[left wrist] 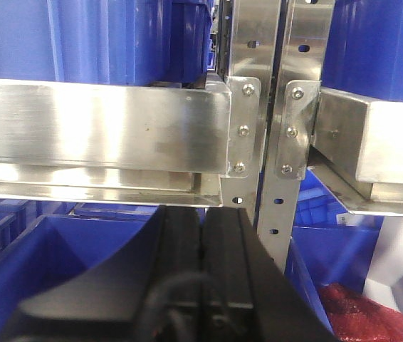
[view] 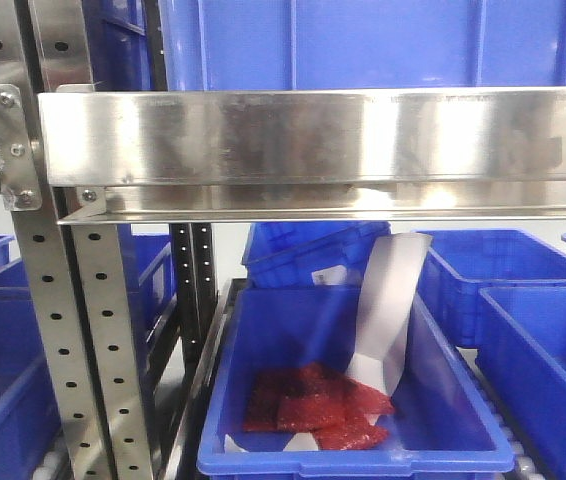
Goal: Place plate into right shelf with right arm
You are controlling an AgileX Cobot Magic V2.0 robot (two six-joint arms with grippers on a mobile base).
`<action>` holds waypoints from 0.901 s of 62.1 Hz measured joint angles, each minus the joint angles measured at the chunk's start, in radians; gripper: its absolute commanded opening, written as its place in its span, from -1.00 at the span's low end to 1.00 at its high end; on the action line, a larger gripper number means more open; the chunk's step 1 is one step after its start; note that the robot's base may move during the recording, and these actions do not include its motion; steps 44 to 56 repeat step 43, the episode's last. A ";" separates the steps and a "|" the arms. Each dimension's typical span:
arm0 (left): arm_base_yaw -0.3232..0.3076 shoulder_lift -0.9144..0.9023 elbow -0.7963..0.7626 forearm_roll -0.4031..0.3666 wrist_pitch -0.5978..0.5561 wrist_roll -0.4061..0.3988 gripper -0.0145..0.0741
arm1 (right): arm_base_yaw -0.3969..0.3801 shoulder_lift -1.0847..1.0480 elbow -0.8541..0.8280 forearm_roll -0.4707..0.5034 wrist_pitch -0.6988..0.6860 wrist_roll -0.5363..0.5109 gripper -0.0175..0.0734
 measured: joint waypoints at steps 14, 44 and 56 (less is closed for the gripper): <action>0.000 0.000 0.000 0.000 0.000 0.000 -0.96 | 0.000 0.000 0.000 0.000 0.002 0.000 -0.49; 0.000 0.000 0.000 0.000 0.000 0.000 -0.96 | 0.000 0.000 0.000 0.000 0.002 0.000 -0.49; 0.000 0.000 0.000 0.000 0.000 0.000 -0.96 | 0.000 0.000 0.000 0.000 0.002 0.000 -0.49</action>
